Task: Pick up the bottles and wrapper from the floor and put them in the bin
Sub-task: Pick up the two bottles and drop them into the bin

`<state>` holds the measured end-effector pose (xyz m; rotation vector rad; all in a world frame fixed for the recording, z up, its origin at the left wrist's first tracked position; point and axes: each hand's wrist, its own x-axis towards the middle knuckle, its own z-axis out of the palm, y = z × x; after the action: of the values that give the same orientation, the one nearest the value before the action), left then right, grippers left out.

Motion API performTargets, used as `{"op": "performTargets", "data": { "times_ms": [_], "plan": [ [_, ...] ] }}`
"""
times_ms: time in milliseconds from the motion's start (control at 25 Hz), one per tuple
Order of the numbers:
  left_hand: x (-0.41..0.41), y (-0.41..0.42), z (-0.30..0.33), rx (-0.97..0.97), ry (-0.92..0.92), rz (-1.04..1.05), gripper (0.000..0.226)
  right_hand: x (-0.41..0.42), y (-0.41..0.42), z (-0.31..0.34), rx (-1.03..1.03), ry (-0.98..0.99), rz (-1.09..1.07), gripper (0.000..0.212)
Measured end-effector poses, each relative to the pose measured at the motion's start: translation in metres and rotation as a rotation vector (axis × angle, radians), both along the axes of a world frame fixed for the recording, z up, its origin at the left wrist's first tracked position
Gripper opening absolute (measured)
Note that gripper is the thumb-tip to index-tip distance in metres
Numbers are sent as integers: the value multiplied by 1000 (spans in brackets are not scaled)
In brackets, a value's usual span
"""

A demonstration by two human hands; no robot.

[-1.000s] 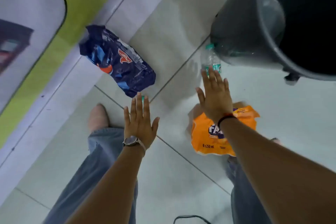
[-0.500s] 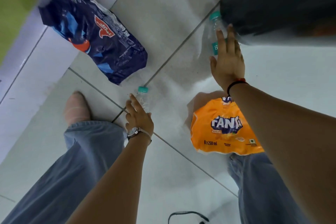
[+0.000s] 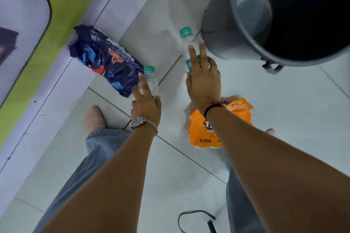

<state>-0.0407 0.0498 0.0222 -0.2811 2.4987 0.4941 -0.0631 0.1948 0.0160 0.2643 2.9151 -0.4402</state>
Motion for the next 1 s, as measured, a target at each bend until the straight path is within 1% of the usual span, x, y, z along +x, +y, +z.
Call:
{"op": "performTargets", "data": {
  "times_ms": [80, 200, 280, 360, 440, 480, 560, 680, 760, 880, 1000],
  "plan": [
    [-17, 2, 30, 19, 45, -3, 78, -17, -13, 41, -81, 80, -7, 70],
    [-50, 5, 69, 27, 157, -7, 76, -51, -29, 103, -186, 272, 31, 68],
    [-81, 15, 98, 68, 244, -3, 71, -74, -16, 142, -213, 410, 2, 64],
    [-115, 32, 124, 137, 333, -4, 70, -90, 20, 166, -167, 475, -109, 61],
    [-147, 59, 147, 199, 420, -28, 70, -91, 67, 170, -49, 439, -266, 61],
    [-160, 74, 155, 217, 450, -57, 71, -86, 87, 166, -4, 374, -327, 62],
    [-176, 110, 167, 239, 488, -154, 73, -70, 119, 151, 52, 212, -370, 61],
    [-182, 162, 168, 290, 522, -334, 73, -54, 138, 126, 53, 26, -391, 58],
    [-177, 186, 159, 301, 499, -442, 75, -51, 141, 115, 27, -41, -444, 60],
    [-165, 207, 142, 198, 479, -528, 77, -45, 145, 110, -5, -28, -495, 69],
    [-150, 208, 130, 77, 511, -562, 72, -29, 148, 112, -26, 68, -465, 57]
  ]
}}
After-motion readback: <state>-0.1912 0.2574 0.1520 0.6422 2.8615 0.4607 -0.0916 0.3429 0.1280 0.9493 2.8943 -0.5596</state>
